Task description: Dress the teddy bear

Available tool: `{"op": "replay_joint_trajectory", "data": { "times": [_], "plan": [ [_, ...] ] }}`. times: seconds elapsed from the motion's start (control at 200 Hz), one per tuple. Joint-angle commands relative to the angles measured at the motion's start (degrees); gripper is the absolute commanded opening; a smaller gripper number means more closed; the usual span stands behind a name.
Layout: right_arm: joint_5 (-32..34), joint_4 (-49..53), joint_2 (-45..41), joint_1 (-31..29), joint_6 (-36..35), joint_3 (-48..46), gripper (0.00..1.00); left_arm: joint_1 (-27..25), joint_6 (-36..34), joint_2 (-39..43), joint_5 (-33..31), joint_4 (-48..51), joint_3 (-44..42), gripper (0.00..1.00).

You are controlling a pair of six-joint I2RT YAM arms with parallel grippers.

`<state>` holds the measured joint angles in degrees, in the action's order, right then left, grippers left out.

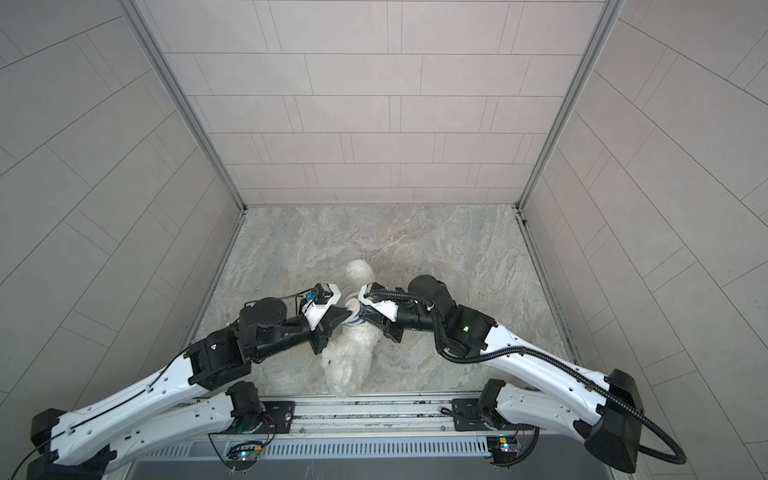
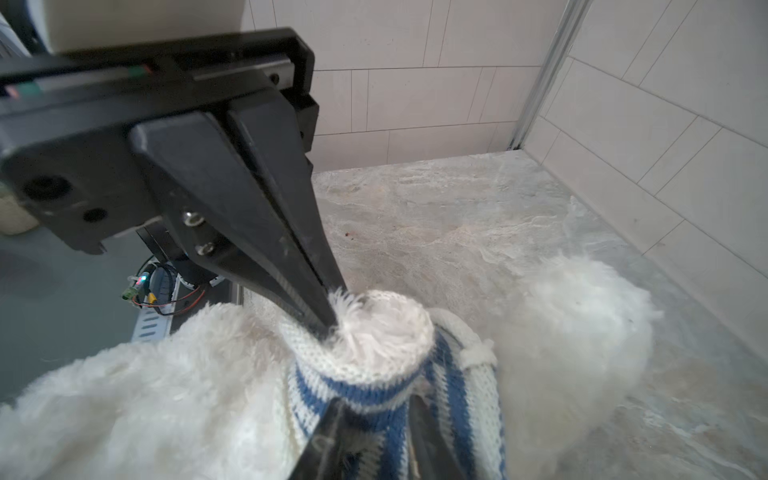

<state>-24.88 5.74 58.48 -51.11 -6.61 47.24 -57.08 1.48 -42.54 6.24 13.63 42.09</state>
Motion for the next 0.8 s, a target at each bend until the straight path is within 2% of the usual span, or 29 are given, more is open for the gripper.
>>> {"op": "replay_joint_trajectory", "data": {
  "times": [0.0, 0.055, 0.19, 0.35, 0.546, 0.736, 0.791],
  "plan": [
    [-1.4, -1.8, 0.2, -0.3, -0.9, 0.3, 0.12, -0.2, -0.4, 0.7, 2.0, -2.4, 2.7, 0.00],
    [-1.0, -2.0, 0.3, -0.3, -0.6, -0.2, 0.00, -0.2, -0.2, 0.9, 2.4, -2.6, 2.9, 0.00],
    [4.4, -0.7, 0.3, -0.1, 0.8, -1.9, 0.00, -0.1, 0.2, 1.9, 2.2, -2.9, 3.1, 0.00],
    [9.4, 1.4, -0.1, 2.7, 6.3, -3.8, 0.00, -0.2, 0.6, 3.1, 1.7, -3.1, 3.4, 0.00],
    [9.1, 2.7, -0.9, 5.3, 9.8, -5.0, 0.00, -0.2, 0.9, 3.6, 2.0, -3.6, 3.5, 0.00],
    [3.2, 0.3, -6.7, 4.4, 6.2, -5.1, 0.00, -0.1, 0.1, 3.3, 2.5, -2.4, 4.1, 0.00],
    [2.6, -0.2, -9.1, 4.2, 5.8, -5.2, 0.12, -0.2, -0.6, 3.3, 2.0, -1.6, 4.0, 0.00]
  ]
}}
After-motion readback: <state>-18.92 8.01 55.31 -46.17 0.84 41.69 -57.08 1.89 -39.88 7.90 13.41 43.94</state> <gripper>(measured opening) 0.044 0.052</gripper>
